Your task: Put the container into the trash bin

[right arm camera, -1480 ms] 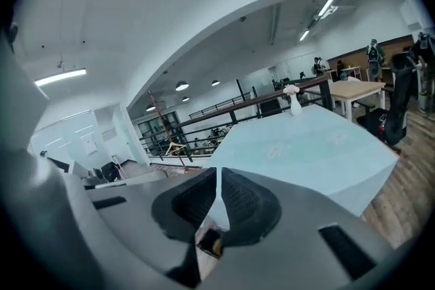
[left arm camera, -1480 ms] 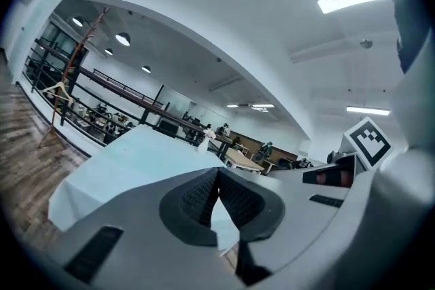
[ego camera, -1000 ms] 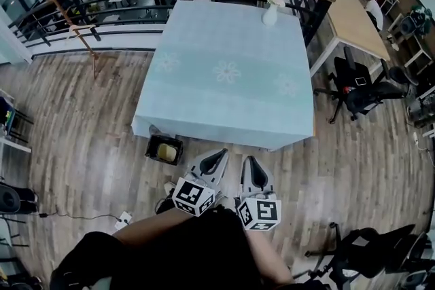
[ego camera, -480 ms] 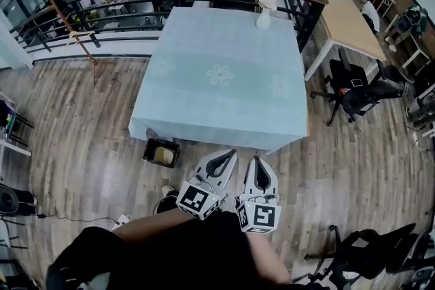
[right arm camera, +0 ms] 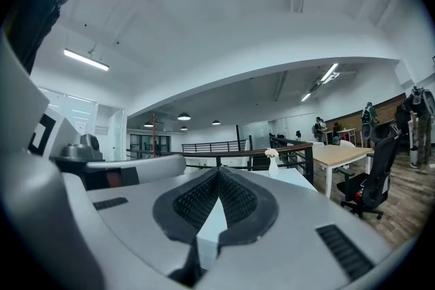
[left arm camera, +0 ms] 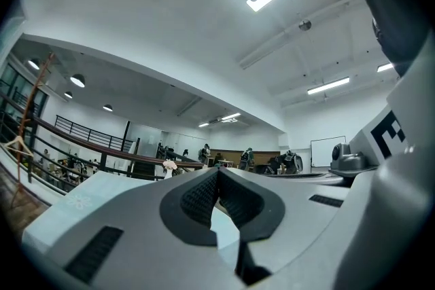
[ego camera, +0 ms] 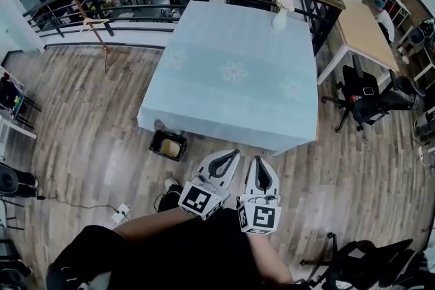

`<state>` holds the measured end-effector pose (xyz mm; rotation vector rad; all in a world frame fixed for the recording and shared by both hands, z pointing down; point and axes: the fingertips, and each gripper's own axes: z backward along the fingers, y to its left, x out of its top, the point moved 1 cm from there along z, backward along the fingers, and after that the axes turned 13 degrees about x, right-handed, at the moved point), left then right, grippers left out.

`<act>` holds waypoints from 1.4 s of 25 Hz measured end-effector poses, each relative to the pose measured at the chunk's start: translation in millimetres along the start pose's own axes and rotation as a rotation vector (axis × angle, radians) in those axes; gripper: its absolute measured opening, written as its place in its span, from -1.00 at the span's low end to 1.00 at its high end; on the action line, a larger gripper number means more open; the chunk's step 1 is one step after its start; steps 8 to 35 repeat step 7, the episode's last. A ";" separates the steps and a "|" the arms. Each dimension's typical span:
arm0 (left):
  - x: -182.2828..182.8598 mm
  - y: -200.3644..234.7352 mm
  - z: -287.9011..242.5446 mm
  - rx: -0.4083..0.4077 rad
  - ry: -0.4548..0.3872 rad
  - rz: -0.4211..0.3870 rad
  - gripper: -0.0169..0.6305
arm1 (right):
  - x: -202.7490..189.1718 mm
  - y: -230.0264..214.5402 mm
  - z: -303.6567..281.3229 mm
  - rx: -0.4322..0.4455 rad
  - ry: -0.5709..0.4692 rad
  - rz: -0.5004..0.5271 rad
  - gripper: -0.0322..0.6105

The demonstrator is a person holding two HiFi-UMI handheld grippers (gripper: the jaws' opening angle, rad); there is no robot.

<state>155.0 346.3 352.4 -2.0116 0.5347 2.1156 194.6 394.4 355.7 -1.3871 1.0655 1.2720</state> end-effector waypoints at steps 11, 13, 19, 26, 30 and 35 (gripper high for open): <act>-6.4 20.4 1.4 0.028 0.020 0.001 -0.92 | -5.0 9.7 -15.8 0.030 0.006 -0.006 -0.80; -6.4 20.4 1.4 0.028 0.020 0.001 -0.92 | -5.0 9.7 -15.8 0.030 0.006 -0.006 -0.80; -6.4 20.4 1.4 0.028 0.020 0.001 -0.92 | -5.0 9.7 -15.8 0.030 0.006 -0.006 -0.80; -6.4 20.4 1.4 0.028 0.020 0.001 -0.92 | -5.0 9.7 -15.8 0.030 0.006 -0.006 -0.80; -6.4 20.4 1.4 0.028 0.020 0.001 -0.92 | -5.0 9.7 -15.8 0.030 0.006 -0.006 -0.80; -6.4 20.4 1.4 0.028 0.020 0.001 -0.92 | -5.0 9.7 -15.8 0.030 0.006 -0.006 -0.80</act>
